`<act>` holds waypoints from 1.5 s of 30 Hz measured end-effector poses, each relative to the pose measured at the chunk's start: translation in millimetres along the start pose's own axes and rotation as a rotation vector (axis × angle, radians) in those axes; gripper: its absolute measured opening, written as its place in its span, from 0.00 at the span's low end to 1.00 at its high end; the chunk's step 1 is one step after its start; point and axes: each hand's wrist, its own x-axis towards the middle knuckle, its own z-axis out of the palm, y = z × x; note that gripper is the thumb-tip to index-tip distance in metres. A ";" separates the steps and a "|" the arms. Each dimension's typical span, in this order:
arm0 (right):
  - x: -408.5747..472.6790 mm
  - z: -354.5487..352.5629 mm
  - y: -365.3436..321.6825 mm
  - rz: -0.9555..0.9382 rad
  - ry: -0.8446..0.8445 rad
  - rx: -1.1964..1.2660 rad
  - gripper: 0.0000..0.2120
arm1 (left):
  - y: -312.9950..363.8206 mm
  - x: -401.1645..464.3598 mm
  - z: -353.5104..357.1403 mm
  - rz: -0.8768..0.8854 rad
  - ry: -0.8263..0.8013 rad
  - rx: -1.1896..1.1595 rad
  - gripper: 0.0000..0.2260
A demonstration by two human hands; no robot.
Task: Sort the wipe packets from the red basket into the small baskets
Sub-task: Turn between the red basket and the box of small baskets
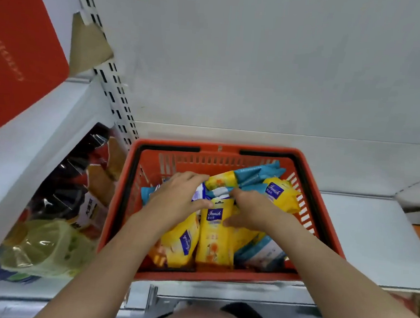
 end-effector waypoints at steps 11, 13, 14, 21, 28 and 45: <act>-16.7 7.4 -0.7 0.027 -0.207 0.125 0.50 | -6.7 22.1 20.4 0.011 -0.223 -0.158 0.33; -22.9 3.8 9.8 0.068 -0.162 0.206 0.45 | -5.7 25.0 22.8 0.017 -0.277 -0.194 0.33; -28.1 -3.3 17.6 0.096 -0.116 0.274 0.41 | -5.3 26.3 23.6 0.025 -0.301 -0.203 0.33; -59.1 -35.2 73.1 0.054 0.186 1.150 0.05 | 6.1 34.5 31.6 0.100 -0.429 -0.189 0.40; -52.2 -13.9 67.9 0.078 0.439 1.014 0.08 | 0.7 34.9 25.5 0.079 -0.299 -0.086 0.13; -117.7 -10.9 55.9 0.136 0.514 1.731 0.13 | 47.0 13.8 -14.1 -0.255 0.339 -1.145 0.12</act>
